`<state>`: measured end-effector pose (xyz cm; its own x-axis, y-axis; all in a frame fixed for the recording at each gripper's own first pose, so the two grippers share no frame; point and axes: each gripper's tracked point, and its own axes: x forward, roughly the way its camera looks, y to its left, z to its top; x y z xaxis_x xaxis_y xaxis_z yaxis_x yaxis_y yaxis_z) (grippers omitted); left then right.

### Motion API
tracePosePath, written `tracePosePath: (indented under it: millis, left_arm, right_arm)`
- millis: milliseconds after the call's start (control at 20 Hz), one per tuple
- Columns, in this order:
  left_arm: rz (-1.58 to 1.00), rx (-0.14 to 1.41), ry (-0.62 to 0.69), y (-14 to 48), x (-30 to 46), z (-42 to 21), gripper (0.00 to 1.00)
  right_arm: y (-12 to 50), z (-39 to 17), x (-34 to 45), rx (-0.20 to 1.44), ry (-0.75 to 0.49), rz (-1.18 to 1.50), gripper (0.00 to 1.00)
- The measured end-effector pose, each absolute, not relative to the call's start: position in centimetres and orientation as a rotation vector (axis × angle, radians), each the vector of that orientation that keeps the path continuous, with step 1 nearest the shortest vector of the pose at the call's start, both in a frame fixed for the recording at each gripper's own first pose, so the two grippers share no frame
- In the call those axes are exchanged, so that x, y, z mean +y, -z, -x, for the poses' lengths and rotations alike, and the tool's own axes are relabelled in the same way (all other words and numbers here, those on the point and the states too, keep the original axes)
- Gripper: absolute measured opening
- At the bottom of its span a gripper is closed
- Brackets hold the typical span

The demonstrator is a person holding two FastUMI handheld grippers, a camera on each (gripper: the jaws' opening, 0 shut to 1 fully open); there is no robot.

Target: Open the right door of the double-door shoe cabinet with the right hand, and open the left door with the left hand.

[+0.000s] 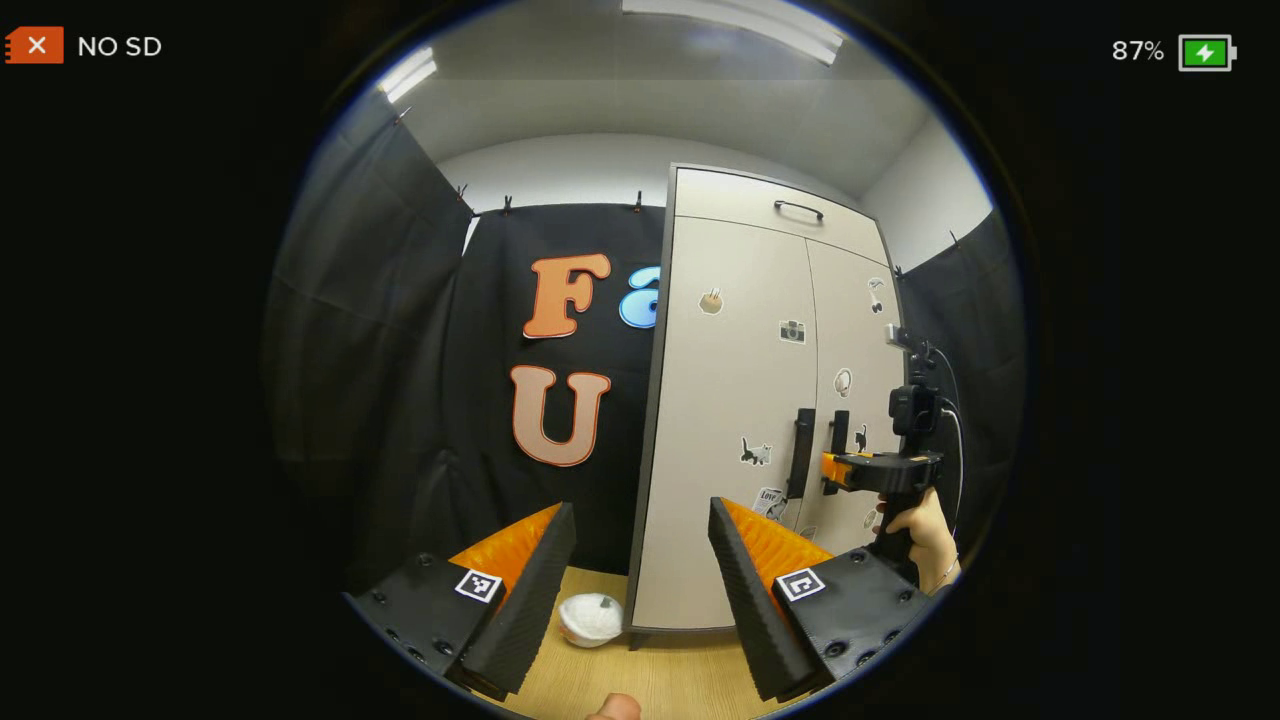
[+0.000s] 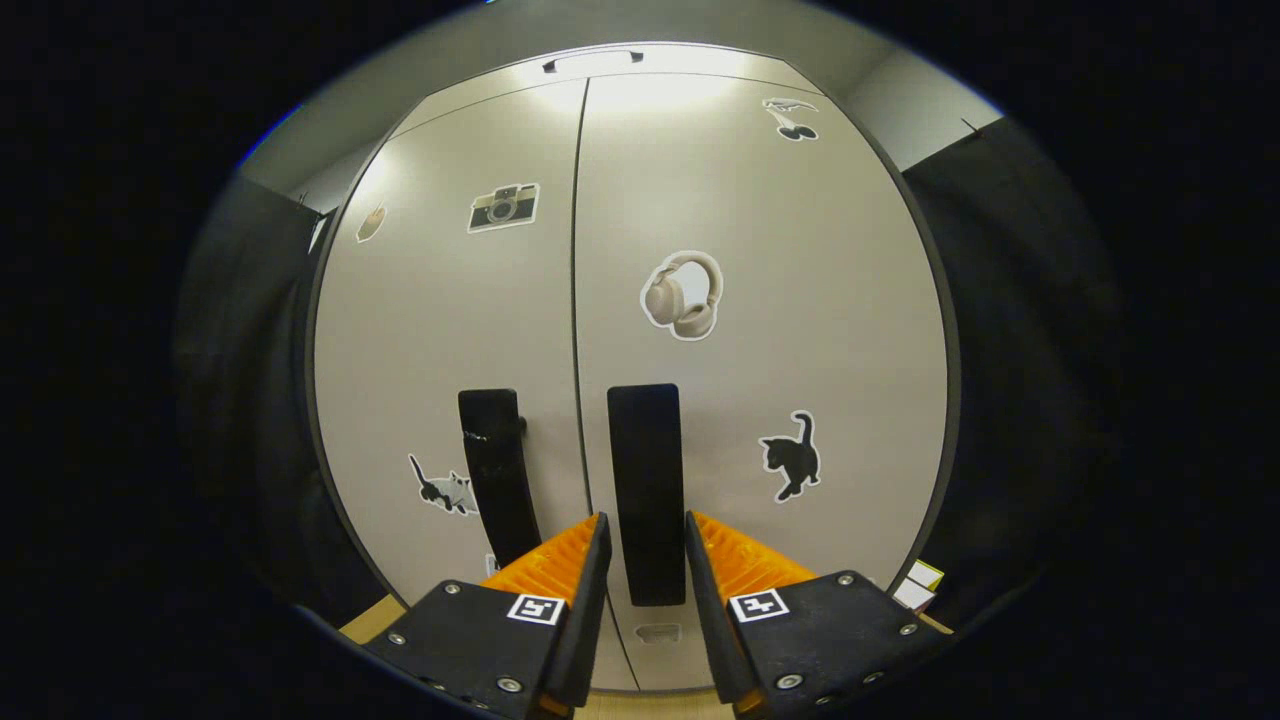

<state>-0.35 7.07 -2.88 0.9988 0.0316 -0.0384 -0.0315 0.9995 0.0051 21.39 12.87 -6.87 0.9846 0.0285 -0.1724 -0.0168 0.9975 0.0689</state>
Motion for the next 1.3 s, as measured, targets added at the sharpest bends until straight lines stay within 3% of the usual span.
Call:
tracePosePath:
  millis: [150, 300, 550, 1000, 1050, 1300]
  left_arm:
    - [-0.008, 0.034, -0.035, 2.7, 7.2, 0.6, 0.81]
    - [-0.006, 0.032, -0.035, 2.7, 7.2, 0.8, 0.81]
    - [-0.009, 0.053, -0.042, 3.3, 7.3, 1.7, 0.81]
    - [0.006, 0.063, -0.065, 3.1, 6.7, 3.6, 0.81]
    - [0.006, 0.063, -0.062, 3.0, 6.3, 3.9, 0.81]
    - [0.003, 0.049, -0.045, 2.2, 4.6, 5.4, 0.81]
  right_arm:
    - [6.9, -21.5, 12.8, 0.175, -0.018, -0.076, 0.36]
    - [6.9, -21.4, 12.8, 0.161, -0.019, -0.05, 0.34]
    - [6.8, -20.8, 12.6, 0.145, -0.038, -0.045, 0.17]
    - [5.7, -17.1, 11.9, 0.128, -0.221, -0.07, 0.14]
    - [5.5, -16.9, 11.7, 0.126, -0.237, -0.077, 0.08]
    - [5.1, -15.7, 10.9, 0.122, -0.262, -0.076, 0.05]
